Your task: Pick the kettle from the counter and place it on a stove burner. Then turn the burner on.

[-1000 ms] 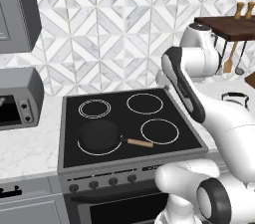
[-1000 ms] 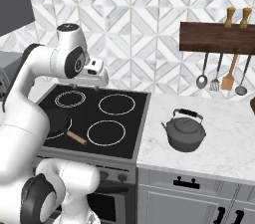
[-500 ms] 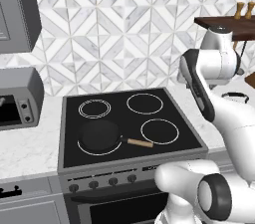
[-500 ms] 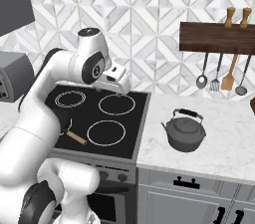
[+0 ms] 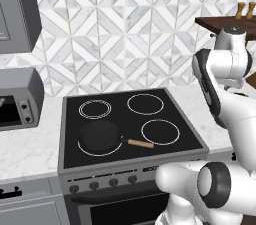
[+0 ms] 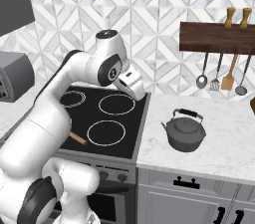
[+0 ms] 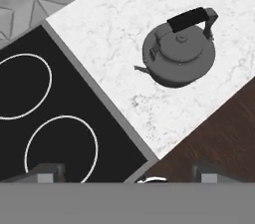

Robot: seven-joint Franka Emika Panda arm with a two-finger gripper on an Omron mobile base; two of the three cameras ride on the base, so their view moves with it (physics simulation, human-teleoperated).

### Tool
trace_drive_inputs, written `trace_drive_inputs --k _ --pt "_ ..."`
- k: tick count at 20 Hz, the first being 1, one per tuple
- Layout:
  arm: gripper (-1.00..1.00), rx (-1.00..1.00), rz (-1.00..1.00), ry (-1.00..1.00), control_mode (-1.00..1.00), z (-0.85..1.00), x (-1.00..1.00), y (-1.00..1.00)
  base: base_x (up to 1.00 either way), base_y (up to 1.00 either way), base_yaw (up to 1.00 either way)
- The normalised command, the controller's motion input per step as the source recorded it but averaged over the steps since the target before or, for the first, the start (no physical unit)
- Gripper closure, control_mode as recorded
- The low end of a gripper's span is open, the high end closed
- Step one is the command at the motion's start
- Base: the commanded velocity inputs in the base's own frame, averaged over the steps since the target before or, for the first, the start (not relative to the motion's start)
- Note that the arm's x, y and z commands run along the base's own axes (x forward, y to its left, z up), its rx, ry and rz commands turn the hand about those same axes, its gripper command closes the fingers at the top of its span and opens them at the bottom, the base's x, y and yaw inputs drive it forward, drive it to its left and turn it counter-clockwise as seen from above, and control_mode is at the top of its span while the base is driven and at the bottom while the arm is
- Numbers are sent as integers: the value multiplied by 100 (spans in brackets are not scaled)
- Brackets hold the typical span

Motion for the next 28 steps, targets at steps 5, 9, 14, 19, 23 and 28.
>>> trace_drive_inputs --k 5,9,14,19,23,28 --pt "-100 24 -24 -18 -100 0 5 -90 0 0 0" --pt "-100 29 -26 -9 -100 -1 14 -97 0 0 0" --pt "-100 29 -22 5 -100 -24 29 -93 0 0 0" --pt "-100 20 -24 20 -100 -41 54 -56 0 0 0" --pt "-100 10 -24 18 -100 -54 60 -17 0 0 0" --pt "-100 9 -21 9 -100 -49 28 -18 0 0 0"
